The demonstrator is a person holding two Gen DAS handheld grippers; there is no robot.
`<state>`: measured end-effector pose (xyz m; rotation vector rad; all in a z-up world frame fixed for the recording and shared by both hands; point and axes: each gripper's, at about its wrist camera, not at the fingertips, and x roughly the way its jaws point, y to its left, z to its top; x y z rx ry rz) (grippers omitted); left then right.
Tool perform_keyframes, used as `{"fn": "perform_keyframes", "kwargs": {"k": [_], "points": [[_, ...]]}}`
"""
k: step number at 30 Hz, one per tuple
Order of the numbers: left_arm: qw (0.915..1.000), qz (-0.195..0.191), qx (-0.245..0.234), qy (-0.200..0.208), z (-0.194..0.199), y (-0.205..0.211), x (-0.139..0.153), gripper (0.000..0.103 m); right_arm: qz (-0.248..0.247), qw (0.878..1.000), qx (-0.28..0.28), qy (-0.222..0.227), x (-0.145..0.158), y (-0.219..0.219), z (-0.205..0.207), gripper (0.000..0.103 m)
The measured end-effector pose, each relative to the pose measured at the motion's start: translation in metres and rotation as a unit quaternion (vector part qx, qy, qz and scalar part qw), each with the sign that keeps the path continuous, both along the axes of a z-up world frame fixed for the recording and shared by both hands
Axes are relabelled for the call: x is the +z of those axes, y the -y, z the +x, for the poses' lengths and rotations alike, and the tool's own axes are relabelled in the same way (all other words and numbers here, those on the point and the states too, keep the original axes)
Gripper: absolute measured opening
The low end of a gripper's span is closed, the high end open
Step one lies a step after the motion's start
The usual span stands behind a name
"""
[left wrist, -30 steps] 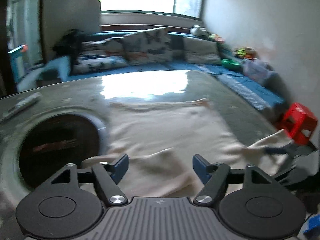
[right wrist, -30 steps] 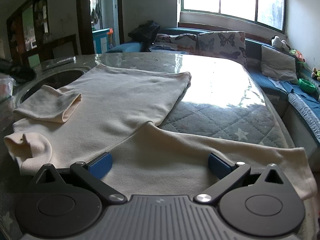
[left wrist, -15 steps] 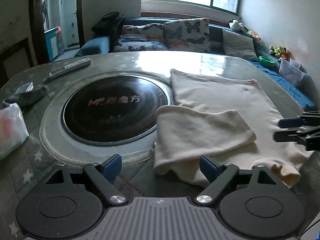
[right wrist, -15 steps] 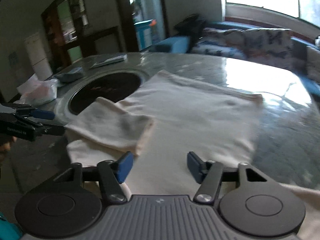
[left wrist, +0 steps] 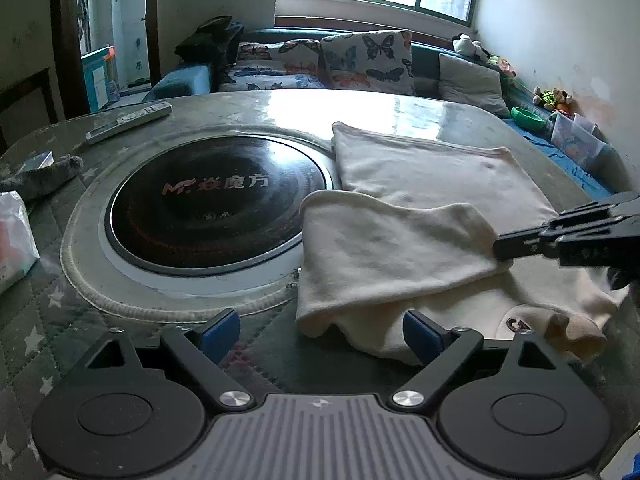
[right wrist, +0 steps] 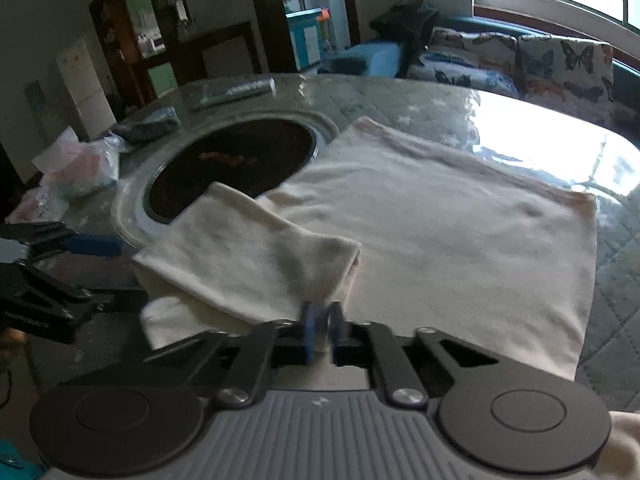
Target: Fold clothes
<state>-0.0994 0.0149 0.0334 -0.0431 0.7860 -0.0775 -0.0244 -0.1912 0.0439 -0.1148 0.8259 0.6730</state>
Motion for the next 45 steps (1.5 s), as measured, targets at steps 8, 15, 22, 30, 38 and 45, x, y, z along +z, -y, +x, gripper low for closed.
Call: {"fn": "perform_keyframes", "kwargs": {"k": [8,15,22,30,38,45], "points": [[0.9999,0.014,-0.003,-0.003,0.008,0.011,-0.004,0.091,0.012,0.998,-0.024,0.051,0.042,0.023,-0.009,0.001],[0.9999,0.010,0.000,-0.006,0.009,0.009,-0.005,0.091,0.014,0.998,-0.036,0.044,0.045,0.033,-0.003,0.011],[0.9998,0.007,0.011,-0.013,0.011,0.002,-0.009,0.091,0.031,0.999,-0.032,-0.016,0.002,0.014,0.013,0.031],[0.9998,0.006,0.010,-0.014,0.011,0.004,-0.011,0.093,0.016,0.999,-0.029,-0.012,-0.008,-0.005,0.007,0.004],[0.9998,0.012,0.008,-0.012,0.013,0.006,-0.012,0.094,-0.014,0.995,-0.026,0.094,0.055,0.012,-0.019,0.003],[0.9997,0.022,0.008,-0.010,0.014,0.010,-0.013,0.093,-0.050,0.987,-0.058,0.141,0.082,0.043,-0.036,0.003]]}}
